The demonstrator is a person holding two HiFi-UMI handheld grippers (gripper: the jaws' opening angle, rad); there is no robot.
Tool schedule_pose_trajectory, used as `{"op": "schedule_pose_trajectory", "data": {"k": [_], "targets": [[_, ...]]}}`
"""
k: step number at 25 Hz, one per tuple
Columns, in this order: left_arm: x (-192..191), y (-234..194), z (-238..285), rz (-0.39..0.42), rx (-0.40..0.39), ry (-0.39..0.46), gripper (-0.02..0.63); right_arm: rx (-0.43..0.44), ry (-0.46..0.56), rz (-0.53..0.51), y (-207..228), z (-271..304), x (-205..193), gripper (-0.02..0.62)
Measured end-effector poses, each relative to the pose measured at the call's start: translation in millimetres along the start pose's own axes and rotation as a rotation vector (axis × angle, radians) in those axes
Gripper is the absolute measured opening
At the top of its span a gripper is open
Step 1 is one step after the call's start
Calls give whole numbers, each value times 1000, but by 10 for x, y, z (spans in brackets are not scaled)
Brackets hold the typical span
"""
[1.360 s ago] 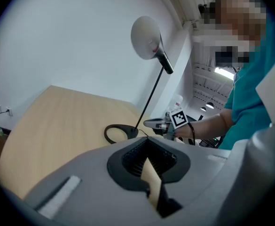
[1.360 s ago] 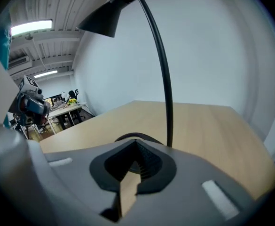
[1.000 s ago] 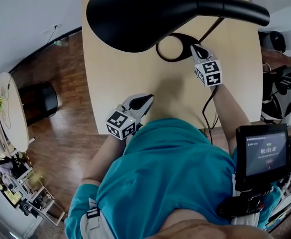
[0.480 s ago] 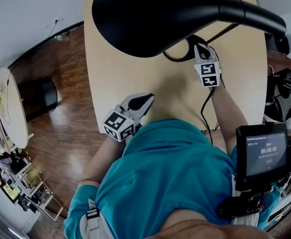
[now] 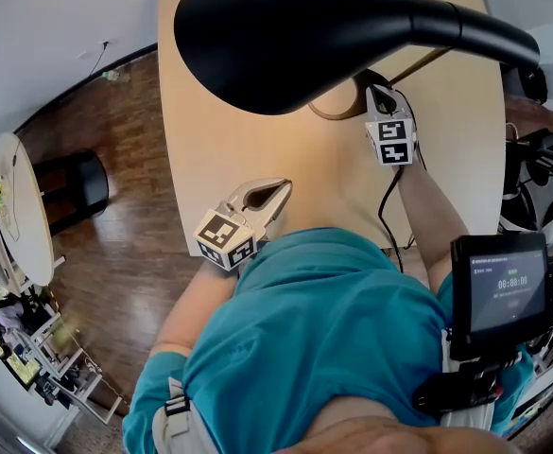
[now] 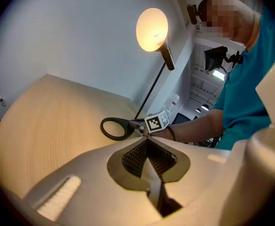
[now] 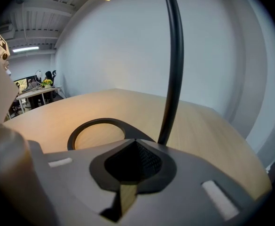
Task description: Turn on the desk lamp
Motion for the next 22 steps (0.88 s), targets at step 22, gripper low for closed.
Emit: {"op": "schedule_pose_trajectory", "data": {"k": [22], "targets": [[432, -21, -271, -1, 5, 40, 0, 126, 103, 27, -302, -415, 686, 2]]}}
Point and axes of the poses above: the fingertips, and each gripper's own axes: z forward along the fingers, y to its right, x out of its top, the point moved 5 cm from there along -z, backward along the fingers, and after that the axes turned 13 degrees about -x, right-handed, at the moved point
